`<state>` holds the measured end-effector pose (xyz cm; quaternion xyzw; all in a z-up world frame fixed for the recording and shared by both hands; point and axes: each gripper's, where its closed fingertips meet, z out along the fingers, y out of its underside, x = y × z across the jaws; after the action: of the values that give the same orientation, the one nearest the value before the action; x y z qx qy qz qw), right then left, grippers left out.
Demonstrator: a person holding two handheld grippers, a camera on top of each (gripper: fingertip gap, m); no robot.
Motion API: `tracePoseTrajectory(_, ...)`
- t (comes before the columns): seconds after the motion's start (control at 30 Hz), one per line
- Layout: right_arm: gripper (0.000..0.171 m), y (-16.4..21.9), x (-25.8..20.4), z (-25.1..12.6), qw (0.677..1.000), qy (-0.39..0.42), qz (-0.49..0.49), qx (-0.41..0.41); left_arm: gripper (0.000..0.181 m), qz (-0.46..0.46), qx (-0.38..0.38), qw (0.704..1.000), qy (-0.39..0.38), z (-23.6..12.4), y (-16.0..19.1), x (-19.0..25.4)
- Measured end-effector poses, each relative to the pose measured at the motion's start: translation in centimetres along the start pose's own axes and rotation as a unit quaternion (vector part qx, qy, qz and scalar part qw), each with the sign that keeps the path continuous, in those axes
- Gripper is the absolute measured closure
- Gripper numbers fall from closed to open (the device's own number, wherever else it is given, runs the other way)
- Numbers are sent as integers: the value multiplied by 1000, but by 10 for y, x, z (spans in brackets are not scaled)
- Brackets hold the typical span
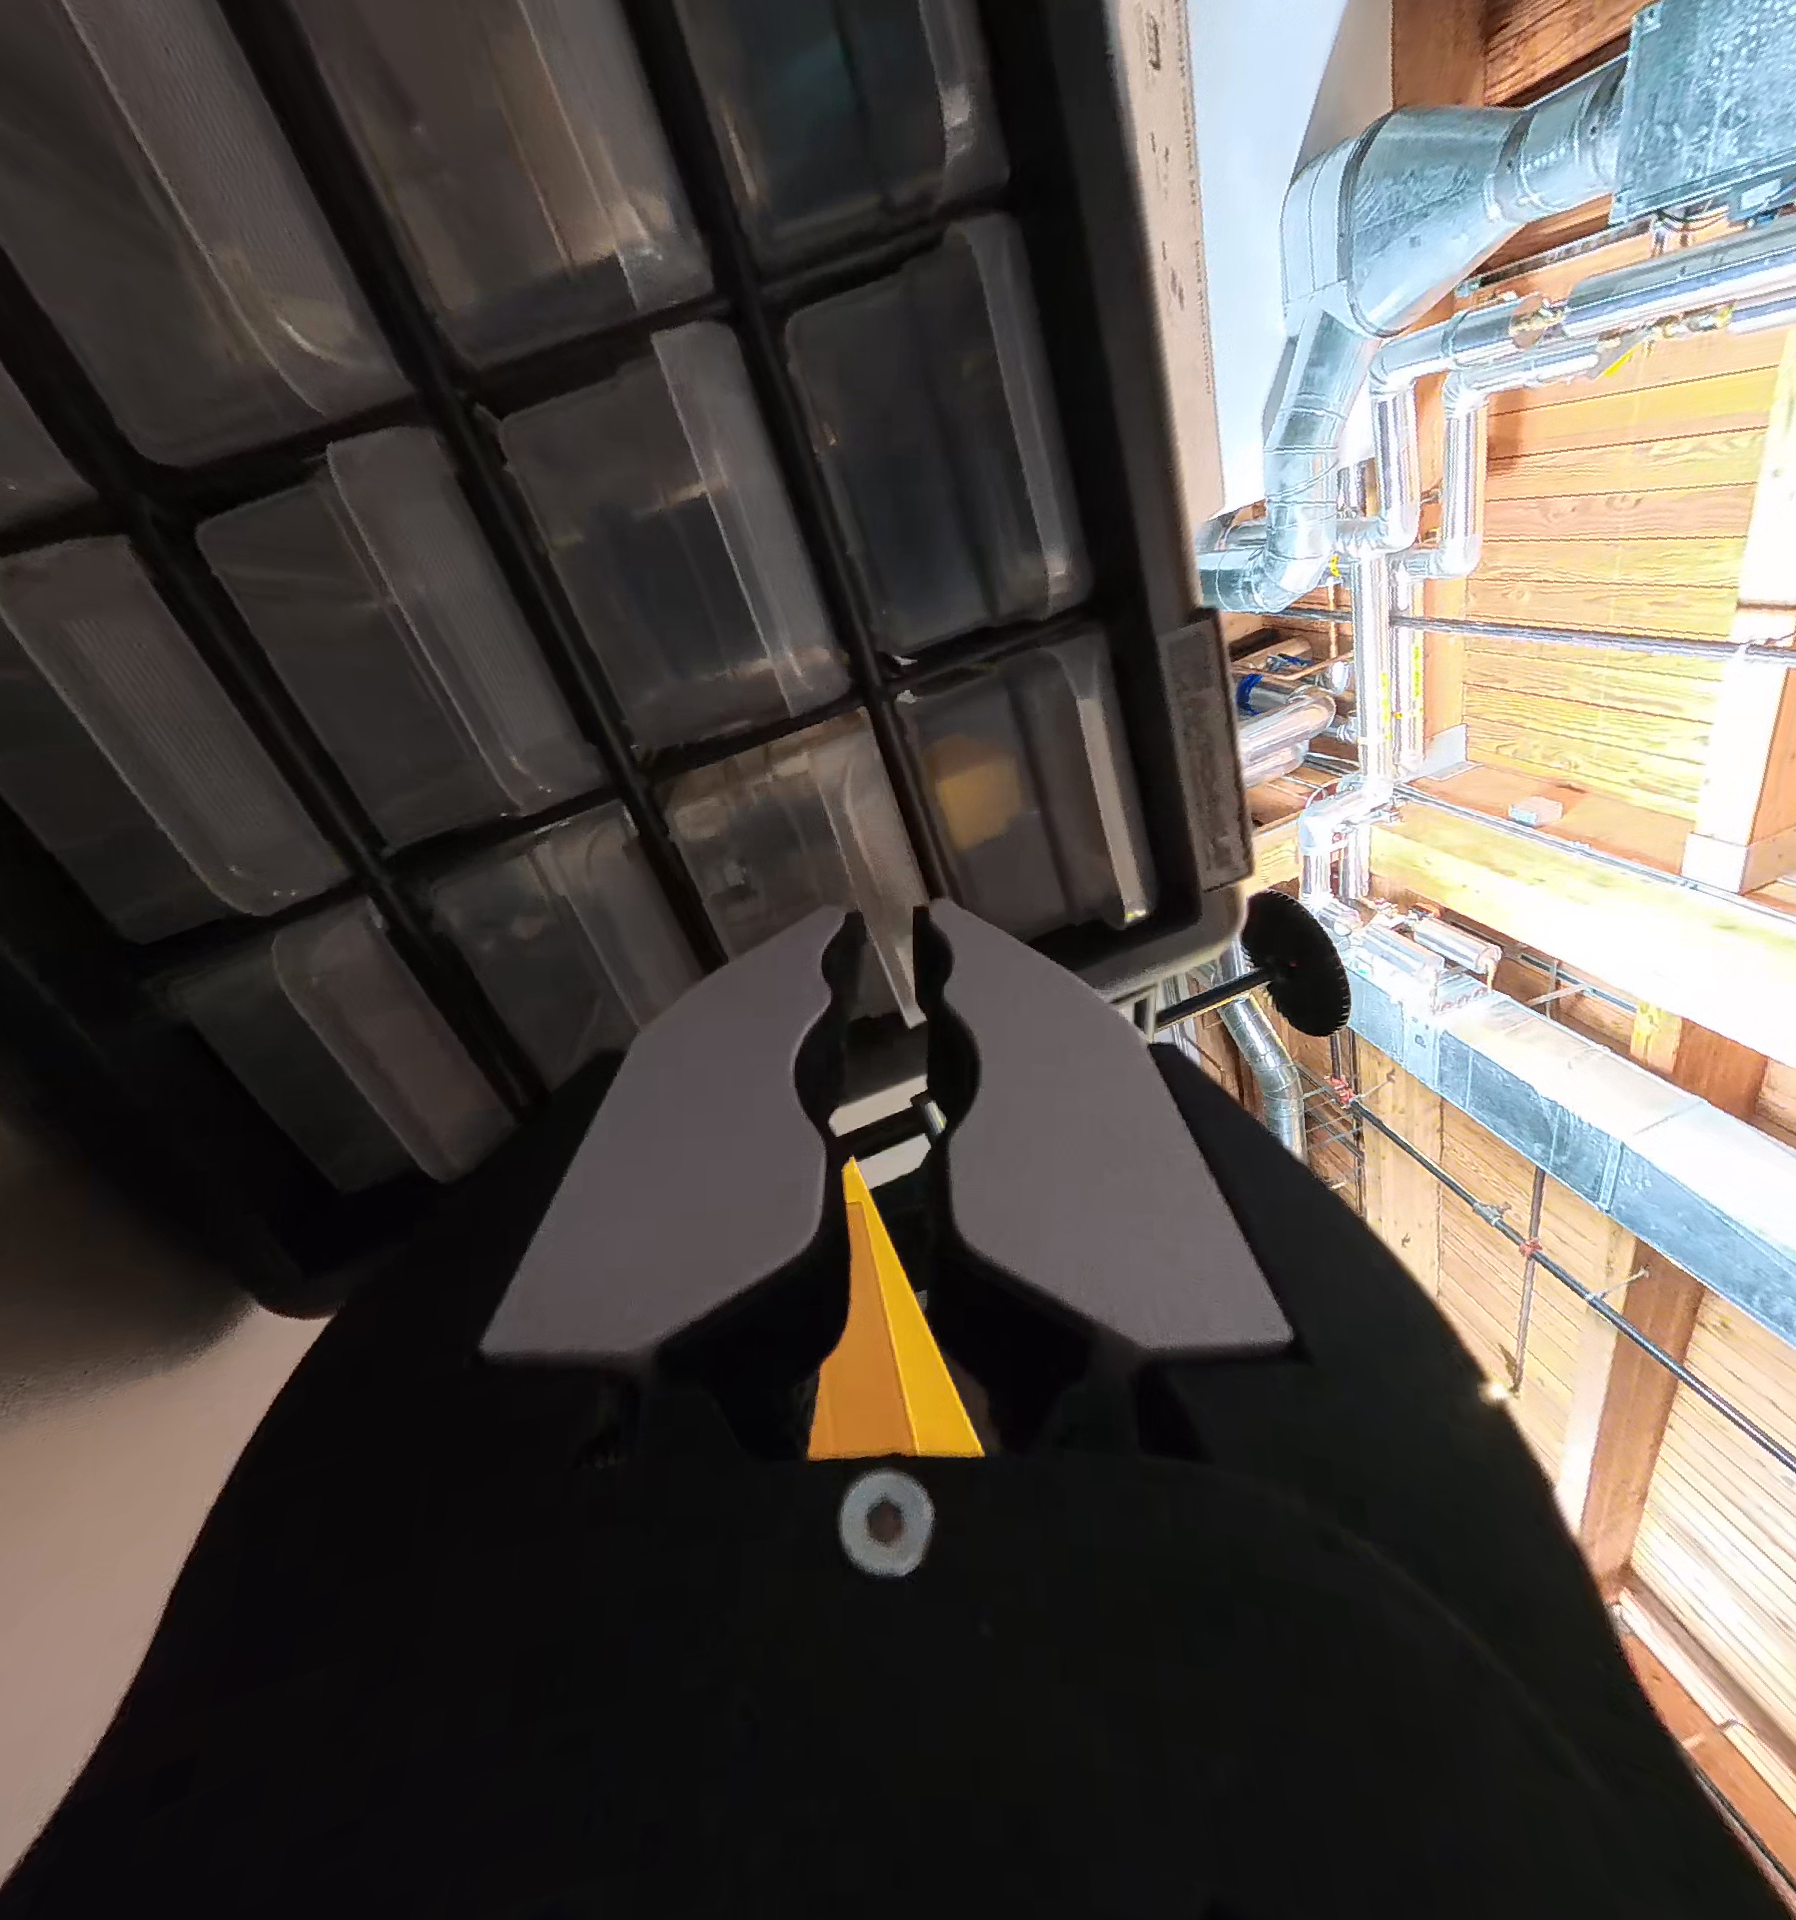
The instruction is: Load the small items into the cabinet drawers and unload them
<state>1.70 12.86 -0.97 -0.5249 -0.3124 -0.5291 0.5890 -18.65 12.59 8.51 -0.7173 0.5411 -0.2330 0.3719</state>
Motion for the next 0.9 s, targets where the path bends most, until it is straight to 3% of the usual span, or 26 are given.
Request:
tracePoseTrajectory(0.43,157,-4,-1,-1,999,3,29,26,164,-1,9,1000,-3,-4,-1,-3)
tracePoseTrajectory(0.63,157,3,8,-22,997,-4,76,31,163,-13,74,997,-30,-23,-15,-17)
tracePoseTrajectory(0.77,157,15,22,-22,993,9,113,21,155,-13,127,991,-48,-33,-27,-25)
tracePoseTrajectory(0.83,157,21,24,-21,991,6,133,17,139,17,124,991,-50,-27,-24,-23)
tracePoseTrajectory(0.9,157,25,22,-21,989,0,144,14,134,41,100,992,-71,-19,-18,-25)
